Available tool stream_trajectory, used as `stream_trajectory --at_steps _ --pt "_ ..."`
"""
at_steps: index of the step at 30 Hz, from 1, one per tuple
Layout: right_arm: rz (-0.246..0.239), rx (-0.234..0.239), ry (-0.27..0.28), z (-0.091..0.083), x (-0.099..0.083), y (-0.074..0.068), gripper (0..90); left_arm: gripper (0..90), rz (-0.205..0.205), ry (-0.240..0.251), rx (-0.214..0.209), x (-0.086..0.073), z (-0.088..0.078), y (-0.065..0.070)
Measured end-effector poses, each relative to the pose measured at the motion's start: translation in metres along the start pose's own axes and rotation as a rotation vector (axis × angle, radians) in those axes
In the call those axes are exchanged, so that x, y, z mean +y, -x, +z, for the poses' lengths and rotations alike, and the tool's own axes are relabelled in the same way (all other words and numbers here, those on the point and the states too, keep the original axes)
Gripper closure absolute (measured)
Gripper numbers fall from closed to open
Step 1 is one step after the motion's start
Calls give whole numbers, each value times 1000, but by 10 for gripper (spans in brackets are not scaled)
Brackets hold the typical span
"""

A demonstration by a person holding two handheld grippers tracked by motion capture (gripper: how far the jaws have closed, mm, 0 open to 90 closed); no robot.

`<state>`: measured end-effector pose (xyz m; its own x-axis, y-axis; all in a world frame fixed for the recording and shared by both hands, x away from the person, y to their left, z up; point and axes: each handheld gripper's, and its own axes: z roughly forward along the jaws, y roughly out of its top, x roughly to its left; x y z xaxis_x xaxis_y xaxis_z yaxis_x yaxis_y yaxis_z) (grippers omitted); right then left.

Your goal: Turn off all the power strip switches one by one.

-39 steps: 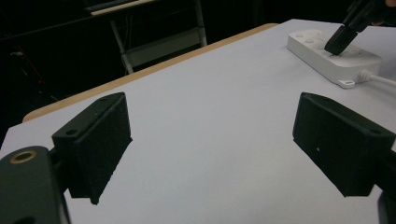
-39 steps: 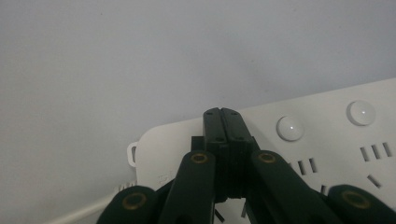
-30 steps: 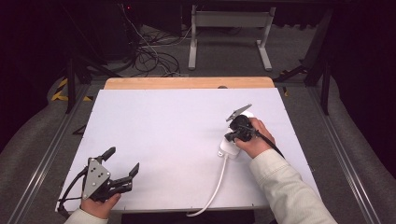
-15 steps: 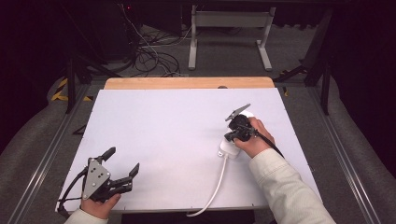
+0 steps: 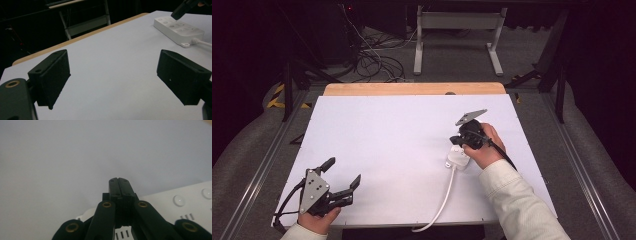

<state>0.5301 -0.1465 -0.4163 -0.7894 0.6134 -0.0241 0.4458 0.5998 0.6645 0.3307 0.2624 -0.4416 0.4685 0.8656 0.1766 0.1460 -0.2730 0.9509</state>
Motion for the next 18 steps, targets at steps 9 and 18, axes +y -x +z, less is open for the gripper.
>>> stream_trajectory --at_steps 9,18 --pt "37 -30 20 -10 0 18 900 121 6 -3 1 0 0 0" --pt "29 -65 -23 -2 -5 33 900 121 4 -5 -1 0 0 0"
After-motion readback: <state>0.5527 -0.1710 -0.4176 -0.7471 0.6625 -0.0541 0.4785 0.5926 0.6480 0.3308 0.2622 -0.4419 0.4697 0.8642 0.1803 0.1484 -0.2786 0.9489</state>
